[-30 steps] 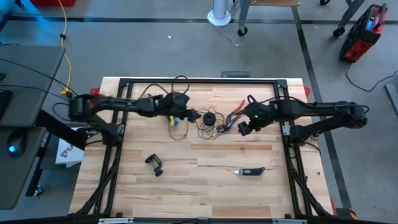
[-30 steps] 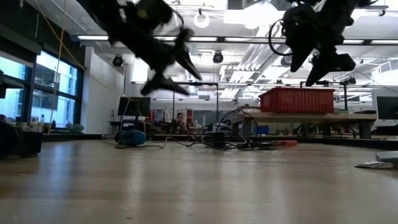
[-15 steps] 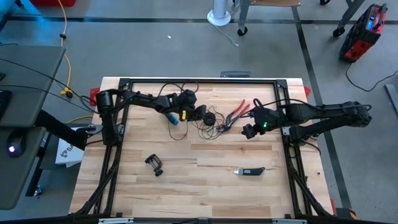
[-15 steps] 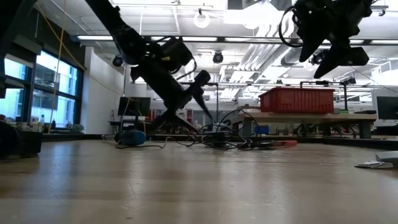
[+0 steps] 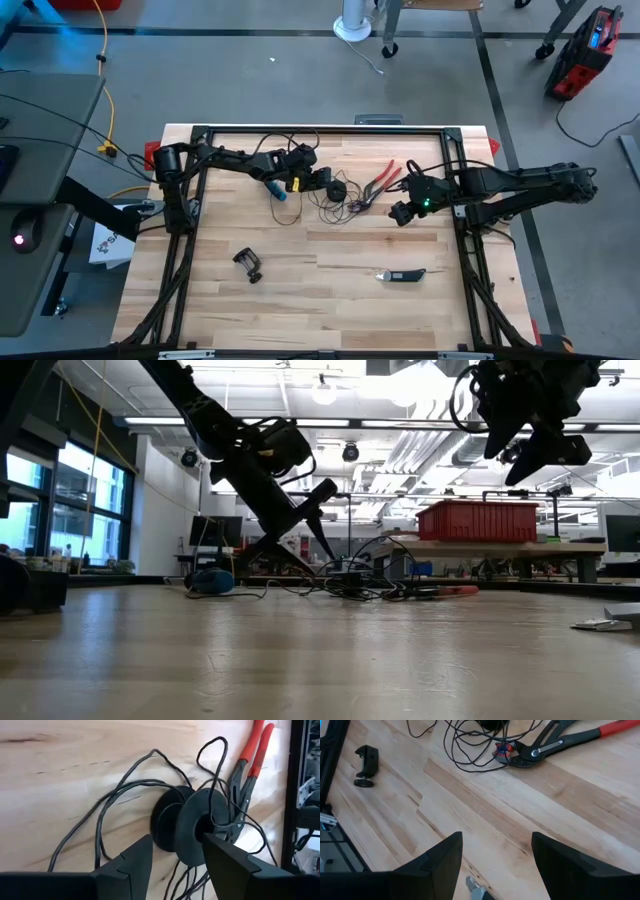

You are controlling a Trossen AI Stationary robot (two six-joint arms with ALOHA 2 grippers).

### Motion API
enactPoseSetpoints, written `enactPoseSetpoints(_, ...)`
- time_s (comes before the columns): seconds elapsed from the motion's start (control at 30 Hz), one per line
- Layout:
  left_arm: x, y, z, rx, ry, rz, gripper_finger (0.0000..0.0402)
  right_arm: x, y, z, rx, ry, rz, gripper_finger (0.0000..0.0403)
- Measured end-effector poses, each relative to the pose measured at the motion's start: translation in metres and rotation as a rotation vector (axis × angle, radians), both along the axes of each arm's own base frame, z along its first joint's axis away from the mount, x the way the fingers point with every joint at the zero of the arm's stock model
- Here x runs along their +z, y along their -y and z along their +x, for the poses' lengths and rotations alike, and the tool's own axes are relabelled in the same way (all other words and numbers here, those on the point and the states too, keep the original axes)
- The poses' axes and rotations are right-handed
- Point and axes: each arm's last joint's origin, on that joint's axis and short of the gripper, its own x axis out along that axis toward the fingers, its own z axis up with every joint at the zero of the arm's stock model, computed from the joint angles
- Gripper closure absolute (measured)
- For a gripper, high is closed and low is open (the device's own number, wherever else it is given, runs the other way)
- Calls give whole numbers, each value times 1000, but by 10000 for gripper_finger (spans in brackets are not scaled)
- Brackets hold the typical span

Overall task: Coil cords
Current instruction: Coil the black wire onto the black spool

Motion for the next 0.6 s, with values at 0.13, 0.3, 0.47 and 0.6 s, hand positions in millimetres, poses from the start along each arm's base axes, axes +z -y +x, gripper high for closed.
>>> enactPoseSetpoints(0.13, -4, -1, 2, 22, 10, -26, 238, 0, 0, 0, 6, -1, -6, 171)
enactPoseSetpoints(0.3, -17, -1, 10, 32, 65, -94, 239, 0, 0, 0, 4, 0, -9, 171)
enactPoseSetpoints(0.47, -18, -2, 11, 69, 74, -93, 239, 0, 0, 0, 3, 1, -8, 171)
enactPoseSetpoints(0.6, -17, -2, 11, 81, 70, -76, 255, 0, 0, 0, 4, 0, -9, 171)
